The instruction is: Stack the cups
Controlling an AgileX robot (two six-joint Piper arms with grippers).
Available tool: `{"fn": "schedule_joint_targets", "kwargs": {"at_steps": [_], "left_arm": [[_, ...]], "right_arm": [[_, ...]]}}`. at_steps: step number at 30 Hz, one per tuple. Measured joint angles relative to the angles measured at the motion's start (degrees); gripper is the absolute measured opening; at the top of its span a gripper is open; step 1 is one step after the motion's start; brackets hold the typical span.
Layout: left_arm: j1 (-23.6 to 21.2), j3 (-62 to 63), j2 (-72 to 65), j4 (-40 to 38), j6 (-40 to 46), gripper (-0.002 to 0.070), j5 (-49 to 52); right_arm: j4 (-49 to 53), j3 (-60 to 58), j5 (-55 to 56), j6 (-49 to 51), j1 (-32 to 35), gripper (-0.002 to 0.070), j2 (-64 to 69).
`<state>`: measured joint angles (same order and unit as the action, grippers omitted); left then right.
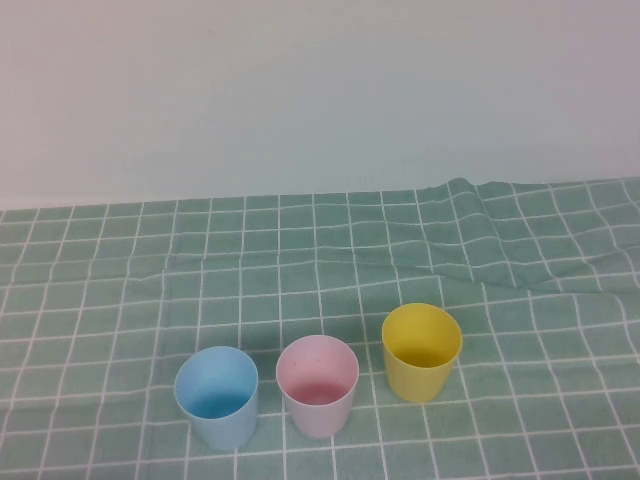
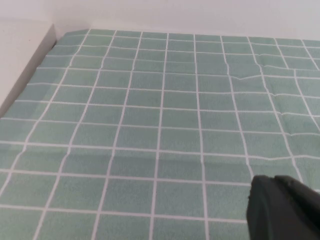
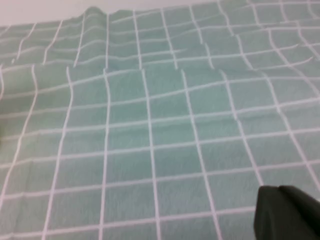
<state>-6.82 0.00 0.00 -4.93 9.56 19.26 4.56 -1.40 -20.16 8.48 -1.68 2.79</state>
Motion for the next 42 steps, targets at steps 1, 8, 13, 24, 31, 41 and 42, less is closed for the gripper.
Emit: {"fn": "schedule_joint_targets", "kwargs": {"at_steps": [1, 8, 13, 24, 31, 41, 42], "left_arm": [[0.0, 0.0, 0.0, 0.0, 0.0, -0.0001, 0.0], [0.13, 0.0, 0.0, 0.03, 0.0, -0.0001, 0.1], [0.13, 0.0, 0.0, 0.03, 0.0, -0.0001, 0.1], [0.13, 0.0, 0.0, 0.03, 0.0, -0.0001, 0.1], [0.13, 0.0, 0.0, 0.03, 0.0, -0.0001, 0.1], [0.13, 0.0, 0.0, 0.03, 0.0, -0.0001, 0.1], [0.13, 0.0, 0.0, 0.03, 0.0, -0.0001, 0.1]], "right_arm": [[0.0, 0.0, 0.0, 0.0, 0.0, -0.0001, -0.23], [8.11, 0.0, -0.36, -9.34, 0.0, -0.0001, -3.45], [8.48, 0.0, -0.36, -11.85, 0.0, -0.0001, -3.45], [-0.59, 0.13, -0.36, -12.36, 0.0, -0.0001, -3.45], [-0.76, 0.13, -0.36, -8.48, 0.0, -0.0001, -3.45], [-0.76, 0.13, -0.36, -8.48, 0.0, -0.0001, -3.45], [-0.76, 0.13, -0.36, -8.48, 0.0, -0.0001, -3.45]]}}
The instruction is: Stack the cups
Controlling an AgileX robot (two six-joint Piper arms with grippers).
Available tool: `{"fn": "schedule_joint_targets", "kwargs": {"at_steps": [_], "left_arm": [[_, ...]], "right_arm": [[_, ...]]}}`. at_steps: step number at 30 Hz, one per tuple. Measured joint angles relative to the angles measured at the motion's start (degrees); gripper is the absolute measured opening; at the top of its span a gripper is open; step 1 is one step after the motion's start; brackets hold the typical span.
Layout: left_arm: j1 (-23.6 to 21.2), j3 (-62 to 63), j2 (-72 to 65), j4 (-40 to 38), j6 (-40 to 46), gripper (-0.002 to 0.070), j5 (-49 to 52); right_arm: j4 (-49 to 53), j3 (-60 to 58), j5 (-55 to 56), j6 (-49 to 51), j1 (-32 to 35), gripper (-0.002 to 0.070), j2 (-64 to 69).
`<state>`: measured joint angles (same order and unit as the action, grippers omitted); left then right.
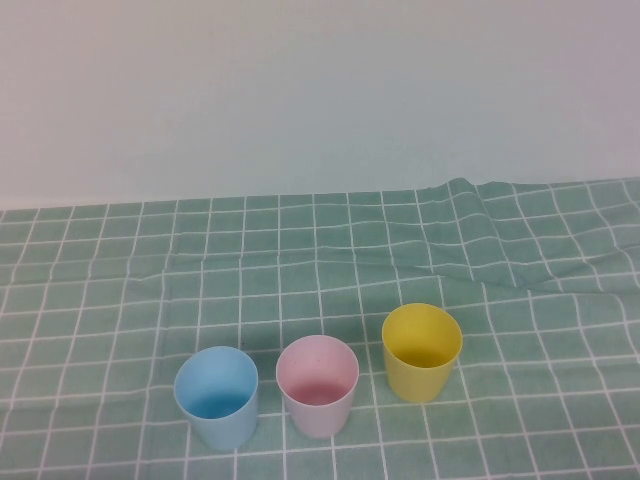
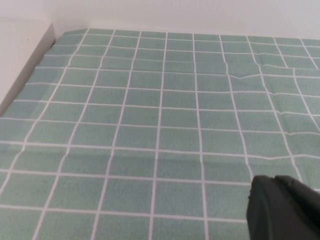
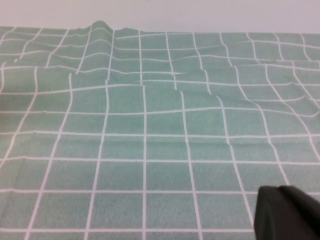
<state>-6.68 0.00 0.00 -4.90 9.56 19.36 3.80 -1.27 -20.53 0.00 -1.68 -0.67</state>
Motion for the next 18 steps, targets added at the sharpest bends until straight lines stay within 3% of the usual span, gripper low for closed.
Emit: {"fn": "schedule_joint_targets", "kwargs": {"at_steps": [14, 18], "left_arm": [[0.03, 0.0, 0.0, 0.23, 0.0, -0.0001, 0.0], [3.19, 0.0, 0.0, -0.02, -2.24, -0.0001, -0.36]], "right_arm": [[0.1, 0.0, 0.0, 0.0, 0.0, -0.0001, 0.0], [0.1, 0.0, 0.0, 0.0, 0.0, -0.0001, 0.0]]}}
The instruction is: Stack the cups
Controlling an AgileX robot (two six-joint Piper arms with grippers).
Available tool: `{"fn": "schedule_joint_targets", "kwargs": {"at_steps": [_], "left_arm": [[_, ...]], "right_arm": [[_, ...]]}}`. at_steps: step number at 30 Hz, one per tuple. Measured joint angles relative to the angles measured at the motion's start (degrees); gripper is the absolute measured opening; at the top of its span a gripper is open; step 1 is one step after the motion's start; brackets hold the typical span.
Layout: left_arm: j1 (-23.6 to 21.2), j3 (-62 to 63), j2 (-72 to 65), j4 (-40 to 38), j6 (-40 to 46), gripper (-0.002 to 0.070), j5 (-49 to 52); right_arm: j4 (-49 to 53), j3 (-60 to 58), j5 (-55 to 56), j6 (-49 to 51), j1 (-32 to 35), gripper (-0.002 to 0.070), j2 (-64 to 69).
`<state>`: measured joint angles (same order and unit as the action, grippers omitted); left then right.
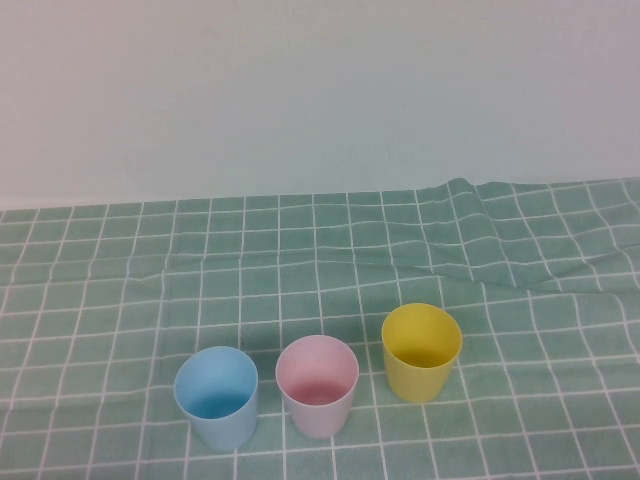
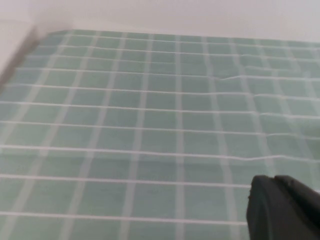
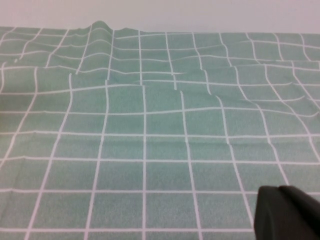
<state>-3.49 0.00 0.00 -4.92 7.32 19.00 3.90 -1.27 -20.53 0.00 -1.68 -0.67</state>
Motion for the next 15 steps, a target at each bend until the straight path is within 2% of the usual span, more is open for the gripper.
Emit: {"fn": "schedule_joint_targets", "kwargs": {"at_steps": [3, 6, 12, 15], "left_arm": [[5.83, 0.0, 0.0, -0.61, -6.57, -0.0001, -0.32], [8.92, 0.0, 0.0, -0.61, -6.87, -0.0001, 0.18], [9.32, 0.0, 0.0, -0.84, -5.23, -0.0001, 0.18], [7.81, 0.0, 0.0, -1.32, -5.23, -0.0001, 0.18]], "right_arm": [[0.0, 0.0, 0.0, 0.0, 0.0, -0.0001, 0.0], [0.0, 0.0, 0.0, 0.0, 0.0, -0.0001, 0.0], [0.0, 0.0, 0.0, 0.0, 0.0, -0.0001, 0.0], [0.0, 0.0, 0.0, 0.0, 0.0, -0.0001, 0.0]]}}
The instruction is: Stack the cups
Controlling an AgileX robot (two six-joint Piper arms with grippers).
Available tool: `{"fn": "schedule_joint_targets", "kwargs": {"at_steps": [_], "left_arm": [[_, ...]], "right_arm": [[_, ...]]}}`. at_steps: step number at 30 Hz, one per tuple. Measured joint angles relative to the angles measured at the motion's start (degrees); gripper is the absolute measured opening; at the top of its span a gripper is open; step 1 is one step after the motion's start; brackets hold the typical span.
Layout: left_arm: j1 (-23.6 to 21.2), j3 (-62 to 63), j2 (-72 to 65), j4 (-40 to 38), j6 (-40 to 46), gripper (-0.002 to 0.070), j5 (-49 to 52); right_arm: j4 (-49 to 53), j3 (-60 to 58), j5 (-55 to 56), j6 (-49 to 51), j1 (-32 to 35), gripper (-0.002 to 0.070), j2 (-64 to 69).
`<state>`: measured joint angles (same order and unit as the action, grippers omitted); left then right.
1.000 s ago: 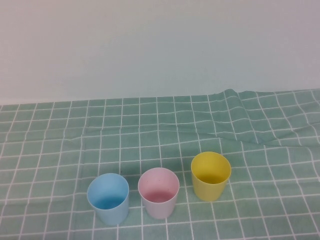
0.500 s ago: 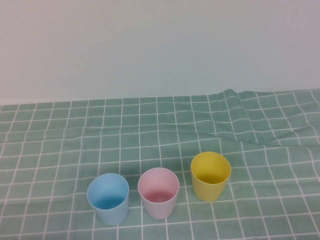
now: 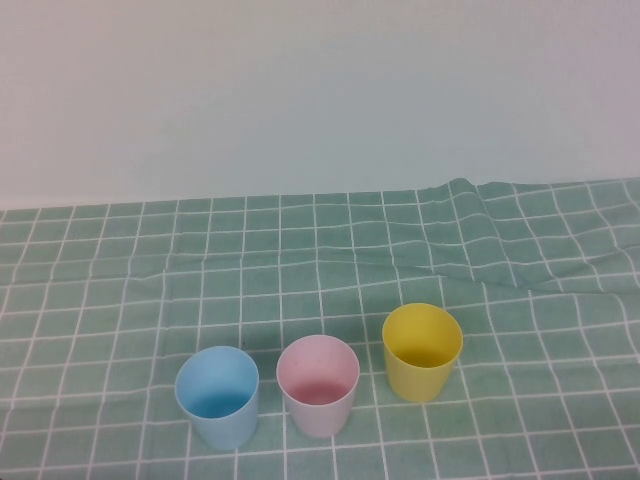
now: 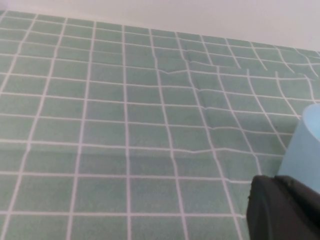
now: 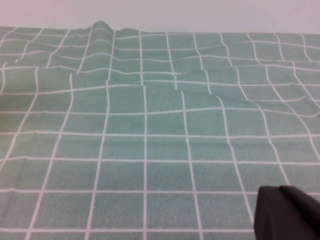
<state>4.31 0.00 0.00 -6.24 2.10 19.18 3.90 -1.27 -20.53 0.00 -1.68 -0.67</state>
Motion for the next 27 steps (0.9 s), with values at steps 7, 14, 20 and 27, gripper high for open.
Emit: {"fn": "schedule_joint_targets", "kwargs": {"at_steps": [7, 14, 20, 27], "left_arm": [[-1.21, 0.0, 0.0, -0.08, 1.18, -0.0001, 0.0], [-1.21, 0.0, 0.0, -0.08, 1.3, -0.0001, 0.0], [-1.21, 0.0, 0.0, -0.08, 1.3, -0.0001, 0.0], [-1.21, 0.0, 0.0, -0.08, 1.3, -0.0001, 0.0]], "right_arm": [[0.0, 0.0, 0.0, 0.0, 0.0, -0.0001, 0.0], [0.0, 0.0, 0.0, 0.0, 0.0, -0.0001, 0.0], [0.0, 0.0, 0.0, 0.0, 0.0, -0.0001, 0.0], [0.0, 0.0, 0.0, 0.0, 0.0, -0.0001, 0.0]]}}
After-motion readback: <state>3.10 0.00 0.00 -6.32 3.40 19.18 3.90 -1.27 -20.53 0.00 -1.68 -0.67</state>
